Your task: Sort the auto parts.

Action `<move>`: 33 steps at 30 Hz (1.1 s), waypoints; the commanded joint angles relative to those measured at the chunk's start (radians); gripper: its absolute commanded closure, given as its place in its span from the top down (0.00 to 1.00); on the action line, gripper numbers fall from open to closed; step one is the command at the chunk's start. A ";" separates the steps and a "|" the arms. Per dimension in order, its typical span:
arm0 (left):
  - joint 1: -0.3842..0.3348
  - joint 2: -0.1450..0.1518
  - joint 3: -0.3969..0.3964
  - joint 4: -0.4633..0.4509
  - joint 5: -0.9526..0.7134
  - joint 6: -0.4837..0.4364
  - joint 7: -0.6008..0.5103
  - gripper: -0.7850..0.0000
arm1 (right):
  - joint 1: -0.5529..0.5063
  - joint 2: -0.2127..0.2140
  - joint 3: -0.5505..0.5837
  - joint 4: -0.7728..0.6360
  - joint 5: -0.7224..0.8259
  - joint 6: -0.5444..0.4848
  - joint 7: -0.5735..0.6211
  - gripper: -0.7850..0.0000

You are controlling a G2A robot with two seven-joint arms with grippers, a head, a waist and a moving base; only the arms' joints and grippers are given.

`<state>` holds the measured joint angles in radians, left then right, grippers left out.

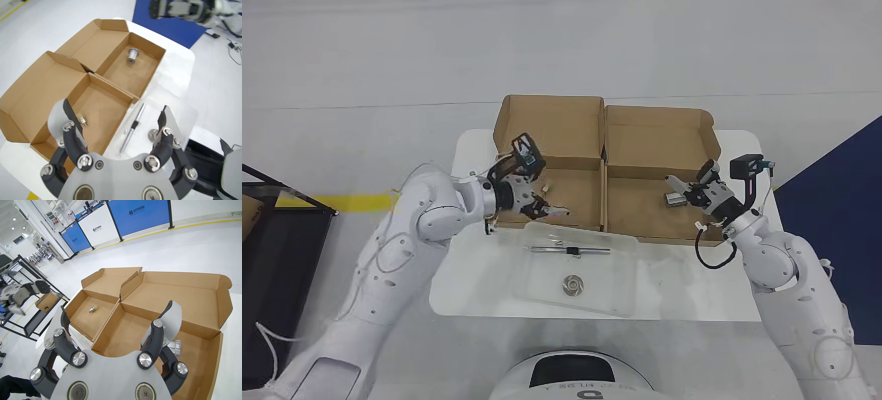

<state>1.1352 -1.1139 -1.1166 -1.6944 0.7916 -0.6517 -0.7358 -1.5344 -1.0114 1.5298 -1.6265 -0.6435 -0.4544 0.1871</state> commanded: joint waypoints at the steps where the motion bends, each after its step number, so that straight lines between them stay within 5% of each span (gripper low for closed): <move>1: -0.005 -0.001 0.004 0.009 0.000 0.002 0.008 1.00 | 0.000 0.000 0.000 0.000 0.000 0.000 0.000 1.00; 10: -0.001 0.000 0.009 0.010 0.033 0.024 0.005 1.00 | 0.000 0.000 0.000 0.000 0.000 0.000 0.000 1.00; 16: -0.060 -0.014 0.163 0.019 0.116 -0.052 -0.128 0.99 | 0.000 0.000 0.000 0.000 0.000 0.000 0.000 1.00; 18: -0.091 -0.025 0.221 0.038 0.115 -0.061 -0.170 0.78 | 0.000 0.000 0.000 0.000 0.000 0.000 0.000 1.00; 22: -0.155 -0.047 0.324 0.106 0.118 -0.078 -0.229 0.69 | 0.000 0.000 0.000 0.000 0.000 0.000 0.000 1.00; 23: -0.173 -0.056 0.354 0.132 0.111 -0.080 -0.234 0.50 | 0.000 0.000 0.000 0.000 0.000 0.000 0.000 1.00; 24: -0.188 -0.063 0.378 0.153 0.107 -0.084 -0.240 0.47 | 0.000 0.000 0.000 0.000 0.000 0.000 0.000 1.00; 27: -0.219 -0.085 0.445 0.204 0.111 -0.075 -0.255 0.51 | 0.000 0.000 0.000 0.000 0.000 0.000 0.000 1.00; 30: -0.252 -0.109 0.508 0.256 0.103 -0.075 -0.267 0.69 | 0.000 0.000 0.000 0.000 0.000 0.000 0.000 1.00; 33: -0.278 -0.130 0.556 0.298 0.099 -0.067 -0.268 0.64 | 0.000 0.000 0.000 0.000 0.000 0.000 0.000 1.00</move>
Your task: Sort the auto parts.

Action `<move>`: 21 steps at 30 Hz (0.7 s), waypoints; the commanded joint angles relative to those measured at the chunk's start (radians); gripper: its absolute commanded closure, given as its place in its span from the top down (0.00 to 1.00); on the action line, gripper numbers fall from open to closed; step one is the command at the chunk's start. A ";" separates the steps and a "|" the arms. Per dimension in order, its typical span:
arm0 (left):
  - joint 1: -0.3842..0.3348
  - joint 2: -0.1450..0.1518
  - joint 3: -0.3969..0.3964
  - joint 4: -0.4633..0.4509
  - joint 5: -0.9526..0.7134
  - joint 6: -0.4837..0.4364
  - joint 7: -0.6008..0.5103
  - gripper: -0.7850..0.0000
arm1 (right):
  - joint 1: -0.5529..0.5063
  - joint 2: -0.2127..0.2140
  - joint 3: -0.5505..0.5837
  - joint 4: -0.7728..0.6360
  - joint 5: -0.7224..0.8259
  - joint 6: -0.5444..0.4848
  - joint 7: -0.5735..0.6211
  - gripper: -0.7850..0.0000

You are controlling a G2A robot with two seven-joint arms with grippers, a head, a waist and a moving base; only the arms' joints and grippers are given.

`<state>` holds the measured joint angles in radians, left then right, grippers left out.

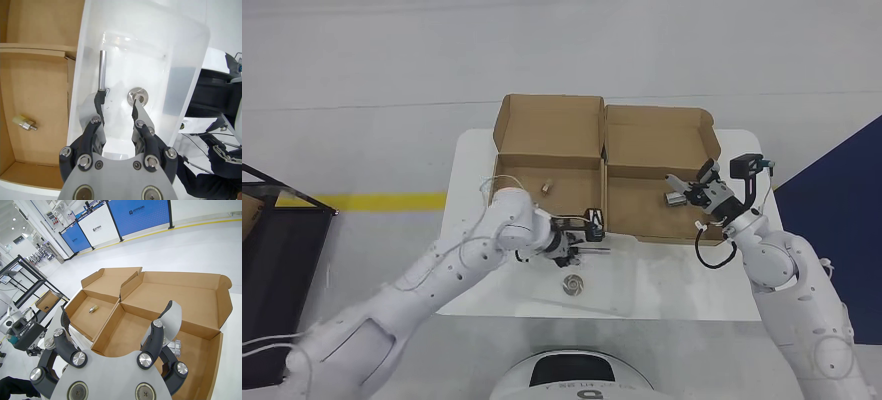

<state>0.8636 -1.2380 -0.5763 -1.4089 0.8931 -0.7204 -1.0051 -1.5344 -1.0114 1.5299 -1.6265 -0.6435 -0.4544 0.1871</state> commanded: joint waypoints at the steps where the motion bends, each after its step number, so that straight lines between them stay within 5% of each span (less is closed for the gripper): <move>1: -0.013 -0.014 0.031 0.026 -0.005 0.002 0.000 0.62 | 0.000 0.000 0.000 0.000 0.000 0.000 0.000 1.00; 6: -0.046 -0.055 0.123 0.091 0.003 0.008 -0.043 0.65 | 0.000 0.000 0.000 0.000 0.000 0.000 0.000 1.00; 12: -0.093 -0.094 0.181 0.156 -0.028 -0.016 -0.078 0.81 | 0.000 0.000 0.000 0.000 0.000 0.000 0.000 1.00; 21: -0.152 -0.137 0.317 0.237 -0.050 -0.035 -0.059 0.78 | 0.000 0.000 0.000 0.000 0.000 0.000 0.000 1.00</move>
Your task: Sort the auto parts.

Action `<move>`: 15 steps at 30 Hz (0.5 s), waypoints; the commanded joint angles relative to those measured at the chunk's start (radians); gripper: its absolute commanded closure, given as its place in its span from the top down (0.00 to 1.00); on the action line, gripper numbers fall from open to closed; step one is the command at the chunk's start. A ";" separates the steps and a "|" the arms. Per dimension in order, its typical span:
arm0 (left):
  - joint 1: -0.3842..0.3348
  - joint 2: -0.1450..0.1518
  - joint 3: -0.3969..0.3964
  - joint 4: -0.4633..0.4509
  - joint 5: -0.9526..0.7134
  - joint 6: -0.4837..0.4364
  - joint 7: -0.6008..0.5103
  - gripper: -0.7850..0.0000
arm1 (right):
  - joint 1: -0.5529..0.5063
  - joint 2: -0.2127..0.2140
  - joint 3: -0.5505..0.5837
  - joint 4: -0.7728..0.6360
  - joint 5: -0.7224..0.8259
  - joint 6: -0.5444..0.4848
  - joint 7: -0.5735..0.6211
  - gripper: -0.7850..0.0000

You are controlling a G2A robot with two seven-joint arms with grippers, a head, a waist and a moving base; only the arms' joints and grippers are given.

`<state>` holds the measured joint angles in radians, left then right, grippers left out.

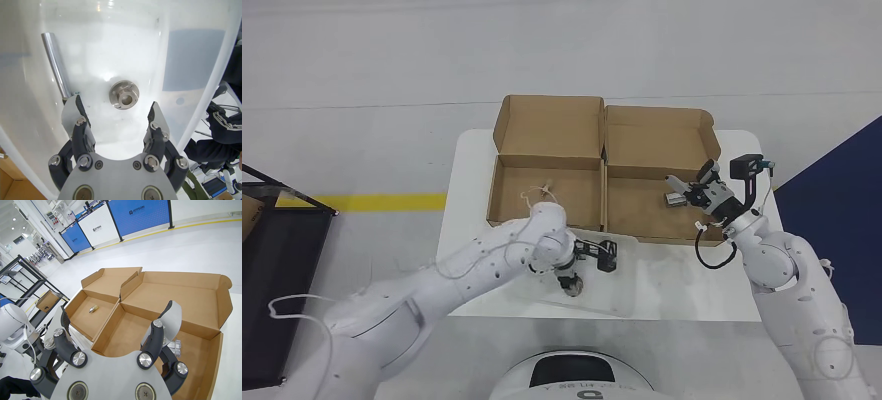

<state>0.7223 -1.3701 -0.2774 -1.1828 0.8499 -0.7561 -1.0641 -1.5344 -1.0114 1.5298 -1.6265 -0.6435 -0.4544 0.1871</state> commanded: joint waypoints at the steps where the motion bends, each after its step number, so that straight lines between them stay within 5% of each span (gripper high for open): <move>1: -0.015 -0.008 0.025 0.016 -0.012 0.000 0.000 0.76 | 0.000 0.000 0.000 0.000 0.000 0.000 0.000 1.00; 6: -0.046 -0.029 0.081 0.053 -0.047 -0.003 0.003 0.54 | 0.000 0.000 0.000 0.000 0.000 0.000 0.000 1.00; 15: -0.055 -0.062 0.107 0.117 -0.031 -0.029 0.029 0.41 | 0.000 0.000 0.000 0.000 0.000 0.000 0.000 1.00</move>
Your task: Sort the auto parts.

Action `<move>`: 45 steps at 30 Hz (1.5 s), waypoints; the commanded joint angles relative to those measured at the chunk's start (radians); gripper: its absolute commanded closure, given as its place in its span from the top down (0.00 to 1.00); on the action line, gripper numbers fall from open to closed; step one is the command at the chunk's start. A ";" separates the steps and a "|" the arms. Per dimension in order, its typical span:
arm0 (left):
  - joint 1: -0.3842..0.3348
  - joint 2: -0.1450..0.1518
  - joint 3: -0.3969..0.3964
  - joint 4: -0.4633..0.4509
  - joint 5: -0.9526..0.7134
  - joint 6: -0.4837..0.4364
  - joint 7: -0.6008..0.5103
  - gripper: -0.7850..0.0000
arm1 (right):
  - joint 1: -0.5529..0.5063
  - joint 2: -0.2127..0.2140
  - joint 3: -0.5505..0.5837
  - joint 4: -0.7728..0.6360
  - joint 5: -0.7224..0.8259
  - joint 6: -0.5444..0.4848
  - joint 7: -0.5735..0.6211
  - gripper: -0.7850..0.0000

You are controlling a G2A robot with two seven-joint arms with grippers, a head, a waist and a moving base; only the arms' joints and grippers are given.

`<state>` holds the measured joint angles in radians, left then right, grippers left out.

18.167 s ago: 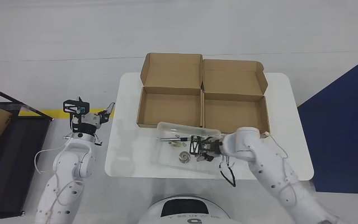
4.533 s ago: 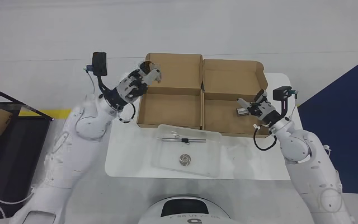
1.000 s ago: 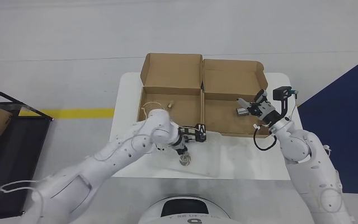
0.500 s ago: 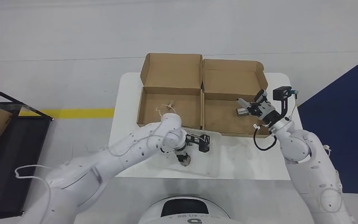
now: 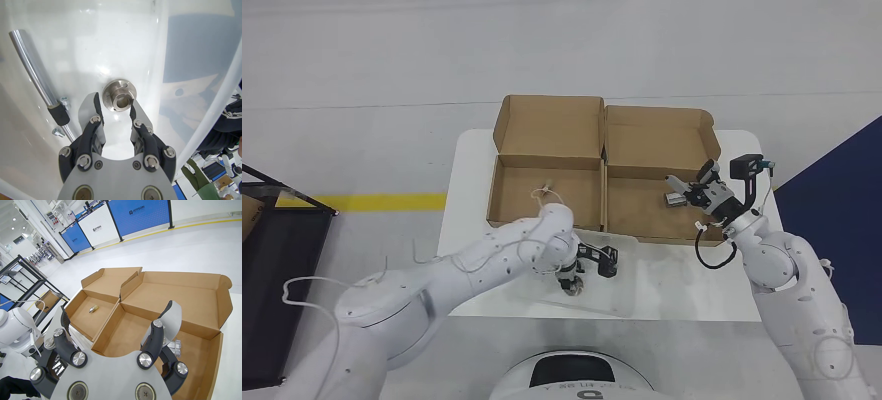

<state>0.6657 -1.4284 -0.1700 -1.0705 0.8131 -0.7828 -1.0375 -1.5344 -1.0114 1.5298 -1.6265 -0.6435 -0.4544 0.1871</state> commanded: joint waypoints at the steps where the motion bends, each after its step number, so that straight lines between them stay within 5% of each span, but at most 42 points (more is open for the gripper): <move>1: 0.001 -0.009 0.000 0.011 0.014 -0.003 0.003 0.41 | 0.000 0.000 0.000 0.000 0.000 0.000 0.000 1.00; 13: -0.051 -0.044 0.000 0.081 -0.023 -0.003 0.003 0.25 | 0.000 0.000 0.000 0.000 0.000 0.000 0.000 1.00; 30: -0.029 -0.080 0.000 0.129 0.021 -0.011 0.011 0.31 | 0.000 0.000 0.000 0.000 0.000 0.000 0.000 1.00; 33: -0.031 -0.087 0.000 0.142 0.026 -0.007 0.007 0.23 | 0.000 0.000 0.000 0.000 0.000 0.000 0.000 1.00; 36: -0.035 -0.093 0.000 0.150 0.027 -0.007 0.007 0.00 | 0.000 0.000 0.000 0.000 0.000 0.000 0.000 1.00; 45: -0.058 -0.088 -0.023 0.152 0.009 -0.055 0.057 0.00 | 0.000 0.000 0.000 0.000 0.000 0.000 0.000 1.00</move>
<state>0.6105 -1.5202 -0.1861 -0.9109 0.8263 -0.8299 -0.9899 -1.5344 -1.0114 1.5298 -1.6265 -0.6435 -0.4544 0.1871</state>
